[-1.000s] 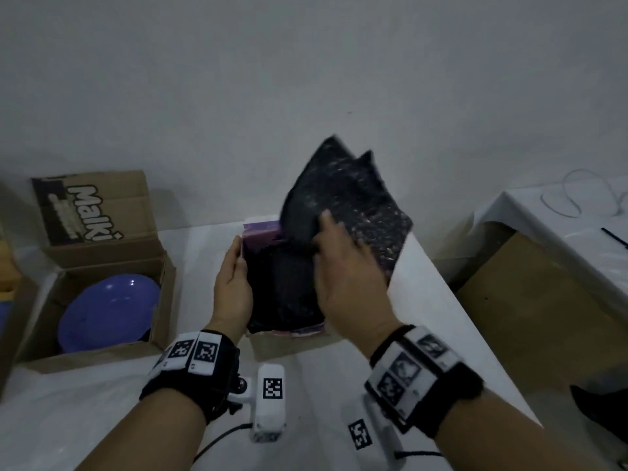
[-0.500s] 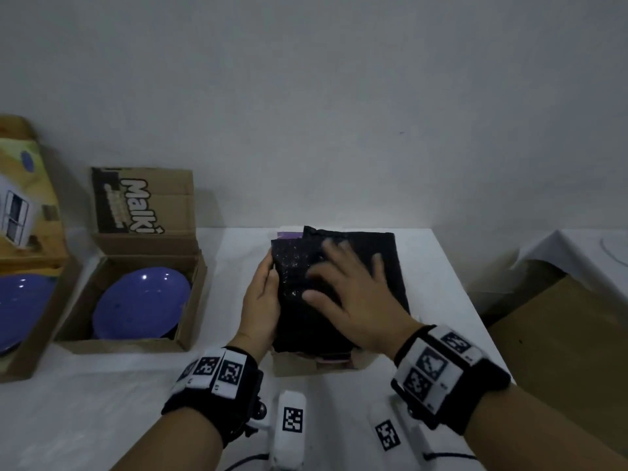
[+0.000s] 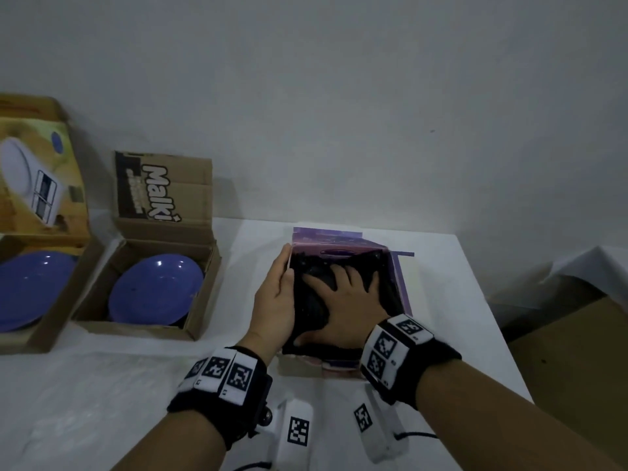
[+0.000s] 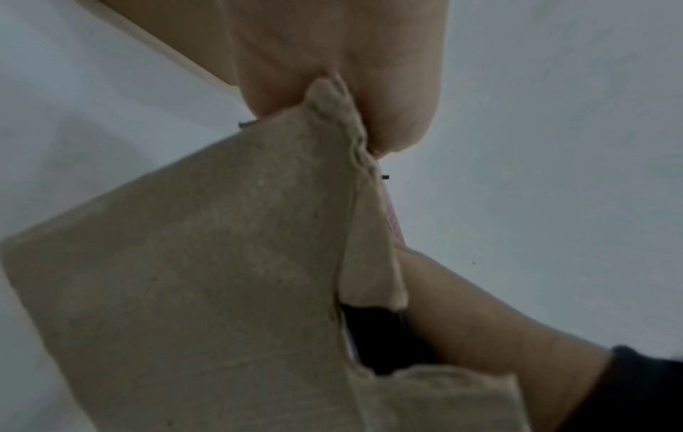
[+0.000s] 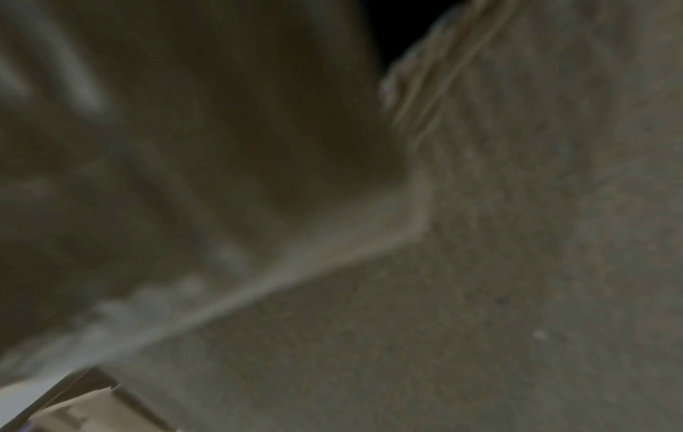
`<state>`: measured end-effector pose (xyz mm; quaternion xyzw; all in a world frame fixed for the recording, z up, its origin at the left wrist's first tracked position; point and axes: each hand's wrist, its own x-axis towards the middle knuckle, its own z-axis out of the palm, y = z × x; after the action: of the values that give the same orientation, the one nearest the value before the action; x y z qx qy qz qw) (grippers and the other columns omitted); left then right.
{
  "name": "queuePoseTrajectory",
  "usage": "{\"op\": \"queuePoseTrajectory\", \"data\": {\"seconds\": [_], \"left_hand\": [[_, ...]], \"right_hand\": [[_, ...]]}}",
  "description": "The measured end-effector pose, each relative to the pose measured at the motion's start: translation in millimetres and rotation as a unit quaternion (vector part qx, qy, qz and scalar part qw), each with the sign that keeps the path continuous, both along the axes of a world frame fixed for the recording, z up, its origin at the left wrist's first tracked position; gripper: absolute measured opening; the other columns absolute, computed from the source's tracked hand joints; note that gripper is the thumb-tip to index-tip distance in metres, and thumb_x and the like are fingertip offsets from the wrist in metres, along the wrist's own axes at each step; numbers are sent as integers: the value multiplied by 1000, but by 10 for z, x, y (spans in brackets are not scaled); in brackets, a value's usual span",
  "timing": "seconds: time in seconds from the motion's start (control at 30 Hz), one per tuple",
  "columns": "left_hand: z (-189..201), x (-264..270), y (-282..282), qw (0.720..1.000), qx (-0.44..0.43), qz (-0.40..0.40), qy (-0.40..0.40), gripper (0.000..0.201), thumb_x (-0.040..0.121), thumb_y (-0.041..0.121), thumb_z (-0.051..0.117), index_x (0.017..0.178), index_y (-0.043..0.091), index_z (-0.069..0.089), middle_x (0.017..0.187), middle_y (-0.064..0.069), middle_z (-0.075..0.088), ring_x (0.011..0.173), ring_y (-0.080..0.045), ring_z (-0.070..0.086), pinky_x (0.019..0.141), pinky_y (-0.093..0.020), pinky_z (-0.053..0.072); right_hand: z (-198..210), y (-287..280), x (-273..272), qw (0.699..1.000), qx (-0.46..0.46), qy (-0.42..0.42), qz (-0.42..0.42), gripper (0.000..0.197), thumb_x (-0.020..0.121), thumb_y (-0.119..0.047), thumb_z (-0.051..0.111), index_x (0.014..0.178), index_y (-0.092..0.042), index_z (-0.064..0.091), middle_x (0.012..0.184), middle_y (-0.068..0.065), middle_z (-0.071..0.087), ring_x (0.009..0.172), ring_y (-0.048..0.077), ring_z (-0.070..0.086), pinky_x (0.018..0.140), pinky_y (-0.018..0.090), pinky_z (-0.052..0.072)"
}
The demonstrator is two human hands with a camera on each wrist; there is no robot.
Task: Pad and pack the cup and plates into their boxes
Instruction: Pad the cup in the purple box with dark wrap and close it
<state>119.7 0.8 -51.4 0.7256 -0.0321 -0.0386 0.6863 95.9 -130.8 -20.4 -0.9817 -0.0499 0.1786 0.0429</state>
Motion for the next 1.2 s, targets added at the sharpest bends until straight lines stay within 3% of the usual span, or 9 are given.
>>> {"op": "queuePoseTrajectory", "data": {"seconds": [0.1,0.23,0.33,0.4,0.67,0.87,0.97,1.07,1.2], "left_hand": [[11,1,9,998,53,3,-16,46,101,14,36,145,27,34,143,11,42,128,-1,38,108,-20,29],[71,-30,13,997,77,1,-17,71,88,-11,37,144,32,34,134,16,46,121,1,43,95,-4,33],[84,-35,-2,996,89,1,-23,76,82,-16,36,143,30,38,136,10,50,123,-5,46,104,-17,35],[80,-25,-11,994,104,9,-26,75,82,-16,38,142,30,39,136,9,50,123,-5,46,104,-20,35],[148,-49,-42,991,129,4,-20,78,80,-16,38,142,32,37,124,12,52,110,-5,48,94,-19,38],[132,-44,-33,992,121,7,-25,79,79,-17,37,139,33,39,122,13,52,110,-6,49,92,-16,39],[90,-34,-25,993,118,10,-27,79,79,-16,37,140,34,39,123,13,53,111,-4,50,85,-5,38],[59,-41,-2,994,106,10,-27,74,84,-13,38,140,35,39,131,12,53,118,-4,48,97,-12,40],[42,-45,-3,997,77,9,-30,58,95,-2,40,141,33,39,139,14,47,128,-3,43,108,-23,34]], "right_hand": [[50,51,42,1000,21,-6,-20,104,58,-77,63,141,-46,7,146,6,18,138,33,10,108,69,0],[270,-52,85,991,90,93,-16,110,68,-57,71,145,-44,-7,157,4,0,144,28,-6,112,63,-4],[629,-284,163,980,48,186,48,114,73,-31,76,145,-43,-11,158,1,-12,146,24,-11,117,53,10],[735,-416,194,973,-33,214,85,119,72,-26,78,144,-45,-15,158,-1,-16,145,24,-14,117,51,13],[292,-425,31,985,-89,45,138,123,69,-42,77,143,-41,-21,158,15,2,144,31,13,111,45,32],[404,-446,57,988,-25,119,92,108,71,-61,67,145,-45,-11,159,7,-8,145,28,-13,117,49,5],[245,-262,40,995,1,94,43,108,64,-73,63,142,-52,-10,157,9,-1,144,35,-5,113,59,8],[86,-71,-5,999,-39,10,26,108,62,-74,61,142,-47,-6,147,13,16,134,41,16,105,65,19],[53,-44,-4,998,-53,-9,30,110,61,-74,60,142,-44,-7,144,14,18,131,42,18,103,67,21]]}}
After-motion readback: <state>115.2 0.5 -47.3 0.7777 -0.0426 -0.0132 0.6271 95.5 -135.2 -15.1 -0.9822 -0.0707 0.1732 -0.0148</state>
